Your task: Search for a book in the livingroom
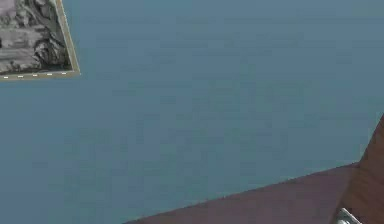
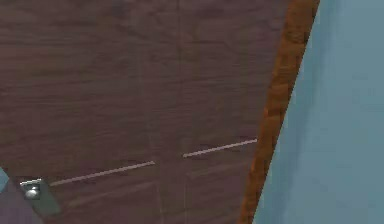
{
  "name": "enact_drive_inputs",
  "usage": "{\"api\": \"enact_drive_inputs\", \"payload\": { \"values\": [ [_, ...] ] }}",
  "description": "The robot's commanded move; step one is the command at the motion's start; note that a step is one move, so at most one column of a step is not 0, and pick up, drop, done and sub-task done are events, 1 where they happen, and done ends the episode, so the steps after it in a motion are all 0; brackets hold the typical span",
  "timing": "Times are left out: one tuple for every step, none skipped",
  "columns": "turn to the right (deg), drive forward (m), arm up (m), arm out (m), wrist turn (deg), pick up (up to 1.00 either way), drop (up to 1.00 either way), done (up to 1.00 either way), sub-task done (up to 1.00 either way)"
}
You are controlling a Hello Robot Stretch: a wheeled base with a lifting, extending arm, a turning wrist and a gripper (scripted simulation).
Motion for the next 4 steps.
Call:
{"api": "enact_drive_inputs", "payload": {
  "values": [
    [0.0,0.60,0.00,0.00,0.0,0.00,0.00,0.00,0.00],
    [45.0,0.00,0.00,0.00,0.0,0.00,0.00,0.00,0.00],
    [18.0,0.00,0.00,0.00,0.0,0.00,0.00,0.00,0.00],
    [0.0,0.10,0.00,0.00,0.0,0.00,0.00,0.00,0.00]
  ]
}}
